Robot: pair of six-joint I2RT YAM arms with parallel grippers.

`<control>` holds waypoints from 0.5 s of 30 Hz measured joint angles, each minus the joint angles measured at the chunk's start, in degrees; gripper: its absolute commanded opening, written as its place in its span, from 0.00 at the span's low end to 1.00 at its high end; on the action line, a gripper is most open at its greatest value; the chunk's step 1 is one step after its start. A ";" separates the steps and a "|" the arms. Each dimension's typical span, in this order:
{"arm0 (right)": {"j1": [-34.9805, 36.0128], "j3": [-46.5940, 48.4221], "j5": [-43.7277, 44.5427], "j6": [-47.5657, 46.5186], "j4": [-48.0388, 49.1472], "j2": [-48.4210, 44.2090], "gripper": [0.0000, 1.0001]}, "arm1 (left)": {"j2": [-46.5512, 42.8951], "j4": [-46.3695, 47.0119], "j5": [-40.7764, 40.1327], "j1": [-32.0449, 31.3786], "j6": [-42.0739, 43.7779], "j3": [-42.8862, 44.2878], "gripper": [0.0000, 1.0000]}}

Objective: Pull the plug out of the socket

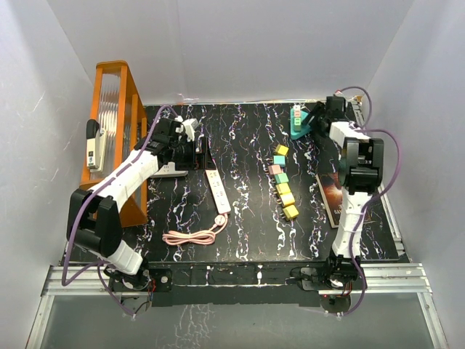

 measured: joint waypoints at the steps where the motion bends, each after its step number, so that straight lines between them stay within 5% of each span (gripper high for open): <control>1: 0.96 2.25 -0.20 -0.44 0.15 1.68 0.58 | 0.39 0.00 -0.13 0.00 -0.02 0.00 0.87; 8: 8.52 18.51 -1.62 -5.20 -1.38 11.98 0.58 | 2.86 -0.26 -1.49 0.00 -0.17 0.00 0.87; 15: 15.74 19.78 -3.91 -10.08 -1.79 12.61 0.58 | 2.99 -0.44 -3.32 0.00 -0.98 0.00 0.87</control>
